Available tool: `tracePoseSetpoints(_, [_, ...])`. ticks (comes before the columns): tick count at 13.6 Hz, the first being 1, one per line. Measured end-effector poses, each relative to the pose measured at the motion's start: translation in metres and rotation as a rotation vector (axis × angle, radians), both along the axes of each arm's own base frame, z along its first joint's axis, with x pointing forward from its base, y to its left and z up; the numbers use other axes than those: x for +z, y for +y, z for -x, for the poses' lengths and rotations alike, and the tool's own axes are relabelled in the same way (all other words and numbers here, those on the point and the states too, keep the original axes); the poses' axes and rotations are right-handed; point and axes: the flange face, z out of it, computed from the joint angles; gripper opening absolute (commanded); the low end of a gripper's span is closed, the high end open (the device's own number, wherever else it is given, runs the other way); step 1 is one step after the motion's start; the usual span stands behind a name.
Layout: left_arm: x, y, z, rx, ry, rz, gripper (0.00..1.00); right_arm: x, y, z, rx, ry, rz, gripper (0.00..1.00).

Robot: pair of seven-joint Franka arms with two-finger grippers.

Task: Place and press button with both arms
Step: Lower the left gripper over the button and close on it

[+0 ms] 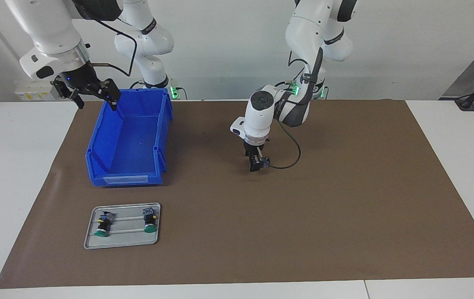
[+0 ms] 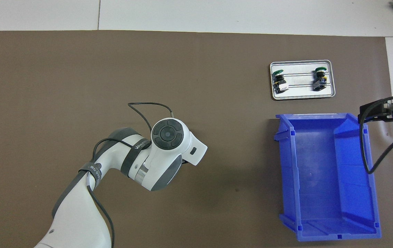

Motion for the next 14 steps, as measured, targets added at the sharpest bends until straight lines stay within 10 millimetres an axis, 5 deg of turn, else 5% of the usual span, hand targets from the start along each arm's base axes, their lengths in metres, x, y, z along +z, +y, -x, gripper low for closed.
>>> tracePoseSetpoints(1, [0.0,0.002,-0.001,-0.001,-0.004,-0.004,0.0,0.0,0.0,0.0,0.0,0.0,0.0,1.0])
tracePoseSetpoints(5, [0.005,0.009,-0.01,0.009,-0.02,-0.01,0.0,0.0,0.0,0.0,0.001,-0.001,0.0,1.0])
tracePoseSetpoints(8, [0.035,0.026,-0.028,0.046,-0.055,0.005,0.0,0.001,0.0,0.001,0.001,-0.002,0.0,1.0])
tracePoseSetpoints(11, [0.068,0.076,-0.052,0.13,-0.04,0.007,0.0,0.002,0.0,0.001,0.001,-0.004,0.0,1.0])
tracePoseSetpoints(14, [0.079,0.135,-0.079,0.192,0.021,0.112,0.0,0.003,0.001,0.002,-0.008,-0.005,-0.014,1.0])
